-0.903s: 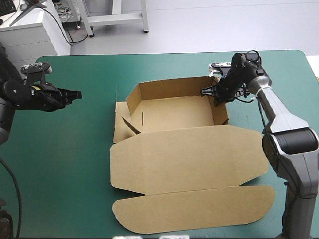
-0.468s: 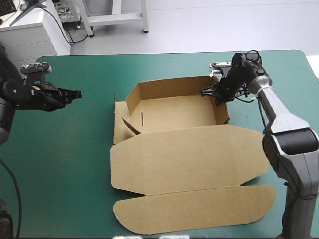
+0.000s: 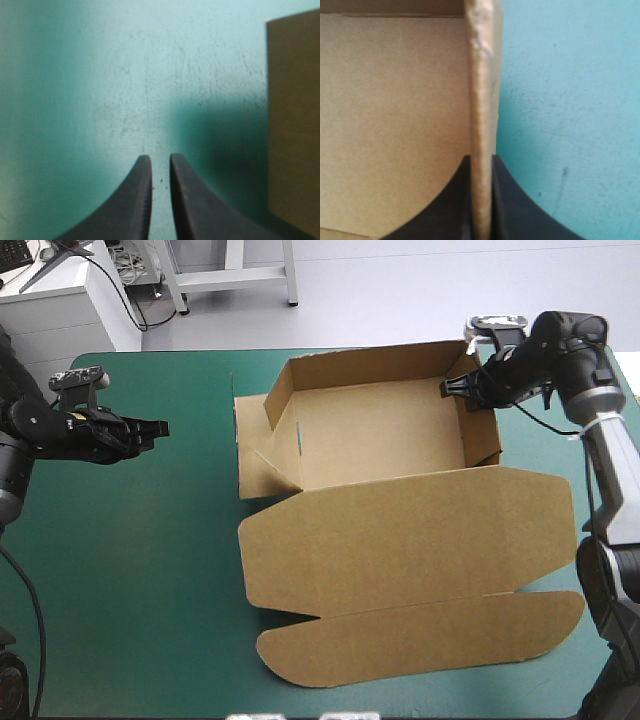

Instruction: Fold the box

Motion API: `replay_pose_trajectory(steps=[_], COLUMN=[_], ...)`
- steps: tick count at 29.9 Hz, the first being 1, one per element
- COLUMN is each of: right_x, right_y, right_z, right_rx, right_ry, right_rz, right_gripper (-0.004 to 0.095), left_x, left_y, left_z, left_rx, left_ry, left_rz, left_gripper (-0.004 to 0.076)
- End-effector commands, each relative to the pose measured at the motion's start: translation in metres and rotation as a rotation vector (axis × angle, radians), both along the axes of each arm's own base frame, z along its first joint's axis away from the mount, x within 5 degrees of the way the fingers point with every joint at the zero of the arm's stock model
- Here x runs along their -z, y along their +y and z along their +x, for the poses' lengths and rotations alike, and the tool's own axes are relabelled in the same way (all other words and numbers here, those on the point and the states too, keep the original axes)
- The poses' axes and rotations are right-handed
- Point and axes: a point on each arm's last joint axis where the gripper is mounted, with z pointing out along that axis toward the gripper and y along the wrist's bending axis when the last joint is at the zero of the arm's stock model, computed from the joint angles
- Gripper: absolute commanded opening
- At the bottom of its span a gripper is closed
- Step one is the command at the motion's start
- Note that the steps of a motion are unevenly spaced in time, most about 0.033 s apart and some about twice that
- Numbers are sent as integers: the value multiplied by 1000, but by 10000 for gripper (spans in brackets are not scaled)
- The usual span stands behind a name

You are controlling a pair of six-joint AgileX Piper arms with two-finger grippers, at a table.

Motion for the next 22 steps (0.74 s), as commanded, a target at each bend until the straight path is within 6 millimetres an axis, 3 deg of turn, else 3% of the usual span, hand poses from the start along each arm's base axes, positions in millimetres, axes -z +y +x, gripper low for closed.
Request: replay_pose_trajectory(steps=[1, 5, 7, 15, 22], right_x=[-52, -72, -78, -88, -85], right_y=[-15, -27, -27, -13, -9], right_z=[-32, -49, -54, -61, -58], right_rx=[23, 56, 53, -26, -35], right_ry=[-132, -189, -206, -230, -223], right_rz=[88, 89, 101, 229, 231], right_gripper=[-4, -4, -4, -4, -4], left_x=[-14, -9, -7, -8, -20], left_y=[-5, -9, -11, -22, -35], left_z=[0, 5, 8, 15, 13], left_rx=[-2, 7, 7, 19, 158], left_ry=[-60, -38, -33, -33, -109], left_rz=[-75, -138, -172, -365, -491], left_gripper=[267, 532, 617, 619, 619])
